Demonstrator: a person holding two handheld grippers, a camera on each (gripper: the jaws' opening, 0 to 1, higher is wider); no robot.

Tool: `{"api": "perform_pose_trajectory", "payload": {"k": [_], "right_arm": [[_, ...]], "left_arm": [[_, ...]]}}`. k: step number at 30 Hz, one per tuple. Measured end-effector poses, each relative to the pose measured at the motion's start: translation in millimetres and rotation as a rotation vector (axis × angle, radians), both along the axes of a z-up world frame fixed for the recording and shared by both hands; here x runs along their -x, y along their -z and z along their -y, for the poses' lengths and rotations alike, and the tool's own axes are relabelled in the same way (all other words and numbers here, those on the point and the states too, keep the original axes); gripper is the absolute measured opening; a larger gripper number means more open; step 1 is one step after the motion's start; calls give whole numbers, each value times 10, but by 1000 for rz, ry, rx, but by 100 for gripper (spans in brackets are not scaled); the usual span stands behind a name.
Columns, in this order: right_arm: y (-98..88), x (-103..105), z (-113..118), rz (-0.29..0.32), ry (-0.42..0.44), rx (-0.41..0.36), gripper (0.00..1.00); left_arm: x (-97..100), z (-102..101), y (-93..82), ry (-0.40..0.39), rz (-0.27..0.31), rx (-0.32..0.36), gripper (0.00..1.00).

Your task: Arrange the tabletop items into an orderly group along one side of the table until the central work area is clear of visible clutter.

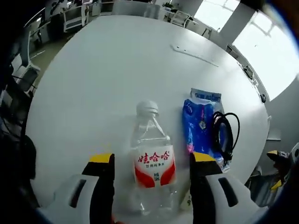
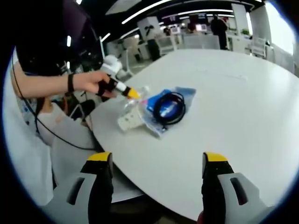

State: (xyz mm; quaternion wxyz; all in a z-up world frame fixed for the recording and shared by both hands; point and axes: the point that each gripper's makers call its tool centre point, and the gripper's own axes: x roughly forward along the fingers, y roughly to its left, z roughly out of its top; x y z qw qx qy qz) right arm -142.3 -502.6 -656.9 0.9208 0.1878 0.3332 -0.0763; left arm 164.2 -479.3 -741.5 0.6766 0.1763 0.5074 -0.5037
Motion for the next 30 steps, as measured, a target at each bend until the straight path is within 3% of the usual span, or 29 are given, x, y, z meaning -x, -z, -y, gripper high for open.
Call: {"api": "perform_pose_trajectory", "payload": {"k": [9, 22, 30], "right_arm": [[-2, 23, 31, -5, 8, 0, 76], [10, 49, 40, -12, 19, 0, 75], [12, 55, 33, -15, 24, -2, 74]], "left_arm": [[6, 63, 81, 8, 0, -19, 61], [-4, 74, 140, -15, -21, 12, 42], [-6, 89, 127, -44, -37, 41, 41]]}}
